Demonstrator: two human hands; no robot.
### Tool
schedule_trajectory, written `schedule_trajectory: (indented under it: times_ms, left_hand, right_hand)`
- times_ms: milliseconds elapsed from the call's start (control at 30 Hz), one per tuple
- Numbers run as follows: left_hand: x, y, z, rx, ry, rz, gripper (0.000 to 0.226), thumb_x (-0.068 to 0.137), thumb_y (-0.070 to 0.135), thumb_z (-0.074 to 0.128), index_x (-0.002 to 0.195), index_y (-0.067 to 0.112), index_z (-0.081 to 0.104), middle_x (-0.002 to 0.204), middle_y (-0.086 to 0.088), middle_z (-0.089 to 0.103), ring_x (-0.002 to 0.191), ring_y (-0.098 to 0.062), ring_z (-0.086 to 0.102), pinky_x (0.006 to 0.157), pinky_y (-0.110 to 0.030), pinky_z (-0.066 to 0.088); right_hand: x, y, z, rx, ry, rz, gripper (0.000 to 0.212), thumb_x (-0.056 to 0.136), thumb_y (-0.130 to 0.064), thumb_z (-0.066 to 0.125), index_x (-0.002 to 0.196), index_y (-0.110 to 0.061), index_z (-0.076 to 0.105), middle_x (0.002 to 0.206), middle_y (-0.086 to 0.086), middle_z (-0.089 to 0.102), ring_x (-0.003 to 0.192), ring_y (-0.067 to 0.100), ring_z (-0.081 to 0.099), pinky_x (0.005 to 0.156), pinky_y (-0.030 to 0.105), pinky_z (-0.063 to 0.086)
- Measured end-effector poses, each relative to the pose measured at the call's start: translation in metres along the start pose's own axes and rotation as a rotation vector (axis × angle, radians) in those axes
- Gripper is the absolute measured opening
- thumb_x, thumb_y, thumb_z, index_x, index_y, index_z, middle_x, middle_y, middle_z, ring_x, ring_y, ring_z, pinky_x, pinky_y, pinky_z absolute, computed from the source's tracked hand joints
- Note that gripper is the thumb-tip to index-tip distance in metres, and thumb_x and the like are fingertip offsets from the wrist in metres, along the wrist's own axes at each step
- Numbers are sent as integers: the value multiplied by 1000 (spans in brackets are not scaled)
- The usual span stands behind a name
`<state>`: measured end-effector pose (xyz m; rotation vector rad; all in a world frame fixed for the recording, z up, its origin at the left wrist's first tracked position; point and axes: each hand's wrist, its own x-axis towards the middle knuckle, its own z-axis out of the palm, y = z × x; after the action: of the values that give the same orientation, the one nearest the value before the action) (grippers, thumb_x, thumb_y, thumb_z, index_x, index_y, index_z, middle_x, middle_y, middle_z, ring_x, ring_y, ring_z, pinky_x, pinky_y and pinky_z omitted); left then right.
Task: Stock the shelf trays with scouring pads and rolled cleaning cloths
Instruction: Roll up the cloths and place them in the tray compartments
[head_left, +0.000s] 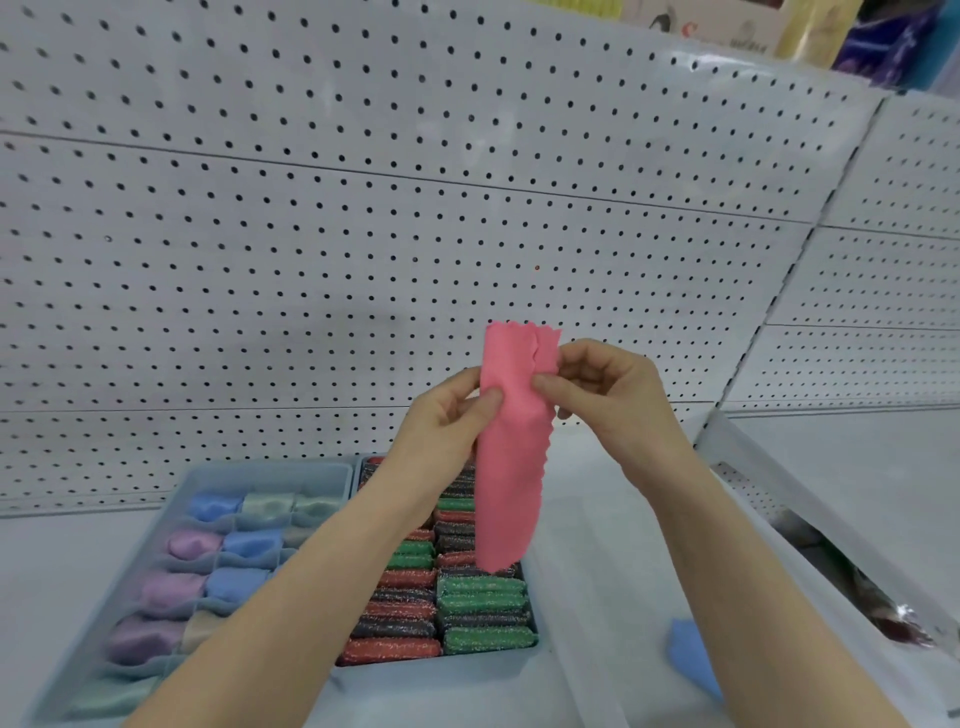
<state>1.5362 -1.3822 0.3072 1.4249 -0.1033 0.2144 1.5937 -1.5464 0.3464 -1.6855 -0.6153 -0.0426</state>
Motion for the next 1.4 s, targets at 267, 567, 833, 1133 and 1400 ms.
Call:
schedule_trajectory:
  times_ms: [267, 567, 833, 1133, 1400]
  left_hand:
    - [-2, 9, 4, 55, -12, 102, 35, 98, 21, 54, 133, 27, 57, 115, 9, 71, 105, -10, 68, 87, -24, 54]
    - [18, 18, -24, -105, -283, -178, 108, 52, 50, 90, 141, 9, 45, 119, -8, 67, 101, -20, 67, 83, -32, 53]
    - [18, 22, -23, 119, -269, -129, 57, 68, 44, 82, 119, 30, 61, 123, 9, 59, 112, -5, 59, 99, -32, 48]
    - [17, 32, -8, 354, -97, 110, 19, 77, 34, 76, 85, 19, 67, 109, 17, 69, 111, 3, 59, 112, -42, 35]
    - [14, 36, -4, 488, -15, 306, 16, 82, 26, 76, 83, 19, 62, 86, 12, 69, 92, 0, 63, 88, -14, 45]
  right_hand:
    - [1, -6, 6, 37, -48, -62, 4, 85, -3, 70, 86, -6, 73, 69, -3, 67, 60, 9, 56, 59, 21, 46]
    - [2, -15, -14, 17, -263, -81, 11, 91, -1, 61, 86, -4, 71, 70, 2, 60, 61, 20, 47, 60, 26, 43]
    - [3, -9, -23, 40, -226, -78, 11, 91, -1, 61, 98, 0, 70, 73, 4, 60, 63, 21, 44, 59, 26, 40]
    - [5, -9, -20, 84, -161, -60, 25, 83, 2, 70, 95, -11, 52, 79, 3, 68, 58, 23, 48, 55, 27, 42]
    - [1, -2, -9, 74, -69, -117, 15, 88, 1, 64, 94, -10, 73, 83, 1, 72, 66, 17, 58, 67, 27, 52]
